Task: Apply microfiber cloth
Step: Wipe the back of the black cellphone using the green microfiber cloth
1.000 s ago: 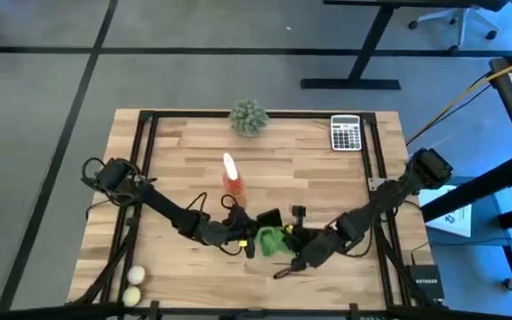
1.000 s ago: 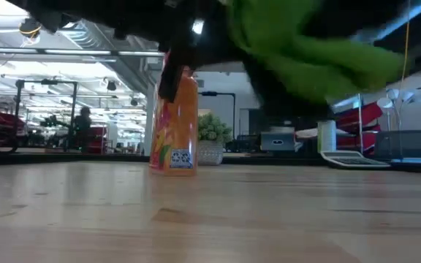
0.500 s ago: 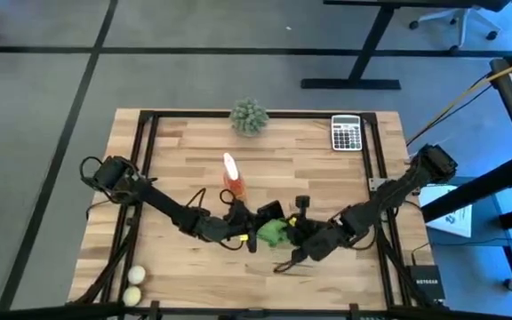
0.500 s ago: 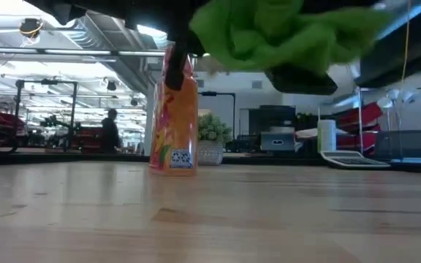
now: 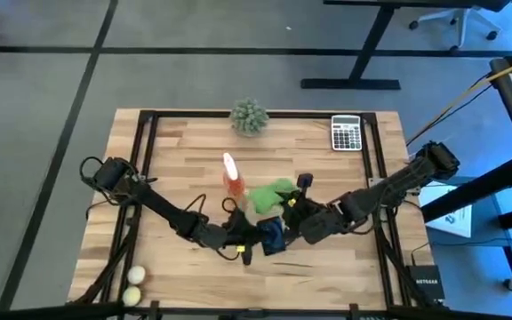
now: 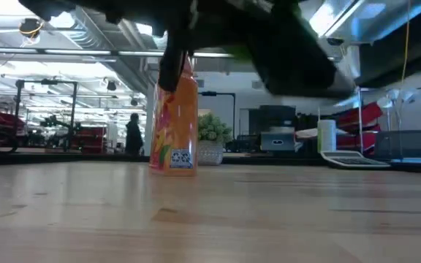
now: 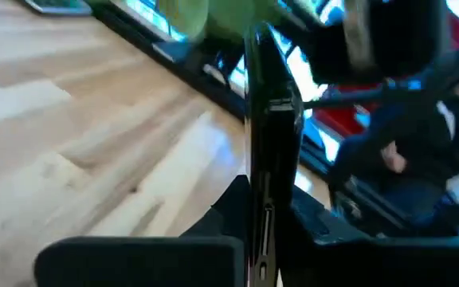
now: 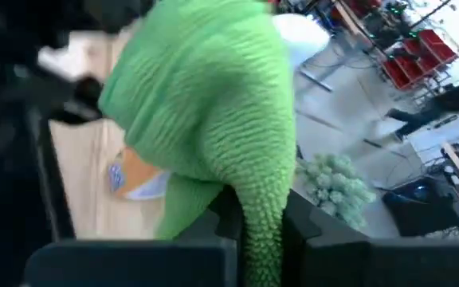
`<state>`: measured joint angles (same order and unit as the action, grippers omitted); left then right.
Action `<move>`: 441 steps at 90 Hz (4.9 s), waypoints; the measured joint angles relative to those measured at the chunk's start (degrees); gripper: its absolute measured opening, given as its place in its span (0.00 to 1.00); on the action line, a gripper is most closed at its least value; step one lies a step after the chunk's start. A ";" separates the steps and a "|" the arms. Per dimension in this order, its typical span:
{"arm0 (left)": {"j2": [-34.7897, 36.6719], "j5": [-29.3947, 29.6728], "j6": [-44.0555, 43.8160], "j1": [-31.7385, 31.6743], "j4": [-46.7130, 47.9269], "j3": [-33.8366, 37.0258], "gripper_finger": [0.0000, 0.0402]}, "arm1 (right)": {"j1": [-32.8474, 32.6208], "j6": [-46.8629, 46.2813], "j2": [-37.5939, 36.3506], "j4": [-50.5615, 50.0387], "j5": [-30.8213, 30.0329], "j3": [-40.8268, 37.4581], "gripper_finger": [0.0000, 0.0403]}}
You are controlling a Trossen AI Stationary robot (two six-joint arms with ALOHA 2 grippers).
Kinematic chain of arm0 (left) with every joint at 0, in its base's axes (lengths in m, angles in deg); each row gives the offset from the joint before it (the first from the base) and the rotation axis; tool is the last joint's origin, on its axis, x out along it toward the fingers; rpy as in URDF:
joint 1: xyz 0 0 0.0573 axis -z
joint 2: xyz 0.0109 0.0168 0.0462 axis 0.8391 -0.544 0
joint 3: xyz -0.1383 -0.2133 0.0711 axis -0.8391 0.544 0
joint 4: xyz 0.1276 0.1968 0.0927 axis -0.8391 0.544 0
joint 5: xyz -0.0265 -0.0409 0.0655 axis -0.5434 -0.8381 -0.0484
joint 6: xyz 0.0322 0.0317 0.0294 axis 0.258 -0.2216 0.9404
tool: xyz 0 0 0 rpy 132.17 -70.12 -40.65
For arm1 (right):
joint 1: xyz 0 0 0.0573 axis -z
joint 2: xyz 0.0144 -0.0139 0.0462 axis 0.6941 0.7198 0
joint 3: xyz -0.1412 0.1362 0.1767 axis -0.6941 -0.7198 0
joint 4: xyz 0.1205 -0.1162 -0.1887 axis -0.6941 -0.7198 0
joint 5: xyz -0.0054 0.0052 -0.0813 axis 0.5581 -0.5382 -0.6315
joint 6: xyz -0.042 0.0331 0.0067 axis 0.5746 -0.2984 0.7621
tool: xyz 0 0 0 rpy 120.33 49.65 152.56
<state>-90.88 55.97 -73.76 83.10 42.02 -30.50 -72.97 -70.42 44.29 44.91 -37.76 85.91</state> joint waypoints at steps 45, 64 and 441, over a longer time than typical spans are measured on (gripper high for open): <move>-0.02 4.49 -0.76 -0.13 0.89 0.04 0.02 | -9.20 -15.76 -3.19 -18.74 4.06 0.72 0.04; 0.00 5.44 -2.18 -0.31 0.30 0.04 0.02 | -12.51 -14.23 -0.40 -10.05 8.90 -2.47 0.04; 0.11 4.03 2.54 0.09 -4.39 -0.04 0.02 | -9.67 -8.26 5.09 -13.95 8.46 6.31 0.04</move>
<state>-90.77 60.00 -71.22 83.19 37.63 -30.54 -82.64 -78.68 49.38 30.96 -29.30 92.23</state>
